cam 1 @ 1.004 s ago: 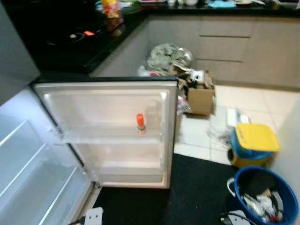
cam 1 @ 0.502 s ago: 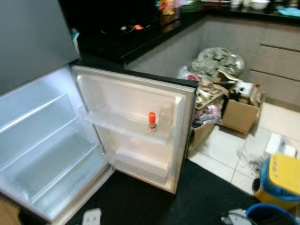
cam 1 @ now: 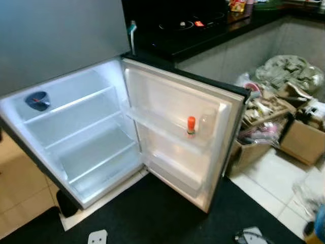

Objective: Restocking fridge

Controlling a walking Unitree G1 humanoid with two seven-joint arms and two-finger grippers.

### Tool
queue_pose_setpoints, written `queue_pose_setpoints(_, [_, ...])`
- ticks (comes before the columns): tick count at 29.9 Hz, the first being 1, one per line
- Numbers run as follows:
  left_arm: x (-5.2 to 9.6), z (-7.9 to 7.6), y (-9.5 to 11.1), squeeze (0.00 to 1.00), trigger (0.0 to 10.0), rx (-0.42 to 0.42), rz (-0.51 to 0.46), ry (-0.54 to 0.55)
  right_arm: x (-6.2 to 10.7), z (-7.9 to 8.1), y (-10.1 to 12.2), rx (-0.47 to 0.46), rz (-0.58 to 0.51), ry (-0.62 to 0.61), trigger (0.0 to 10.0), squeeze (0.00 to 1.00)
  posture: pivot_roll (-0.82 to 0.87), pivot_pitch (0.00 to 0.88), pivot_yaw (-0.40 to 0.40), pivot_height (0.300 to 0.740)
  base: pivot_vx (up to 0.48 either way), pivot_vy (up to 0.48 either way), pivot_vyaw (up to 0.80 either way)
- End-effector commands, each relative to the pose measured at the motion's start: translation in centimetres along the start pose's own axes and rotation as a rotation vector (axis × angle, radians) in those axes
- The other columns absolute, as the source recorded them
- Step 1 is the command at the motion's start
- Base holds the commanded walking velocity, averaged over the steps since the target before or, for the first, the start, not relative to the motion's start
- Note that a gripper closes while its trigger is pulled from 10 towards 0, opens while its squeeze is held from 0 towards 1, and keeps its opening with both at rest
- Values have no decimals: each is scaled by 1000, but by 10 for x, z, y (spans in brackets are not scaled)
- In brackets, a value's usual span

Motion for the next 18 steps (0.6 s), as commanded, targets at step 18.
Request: queue_pose_setpoints(18, [0, -1, -2, 0, 10000, 18, 11, -12, -1, 0, 2, -12, -8, -12, 10000, 0, -41, 52, 9, 740, 0, -148, 497])
Point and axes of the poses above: a point about 5 cm out from each wrist's last joint towards the gripper, its own x axis pointing back from the gripper into the wrist, its own y axis along the axis of the wrist's last joint, z = x × y, the point moved 2 cm from there along -x, pointing out of the wrist towards the gripper, and after that the axes turned 8 degrees about x, right-handed, at the moved point
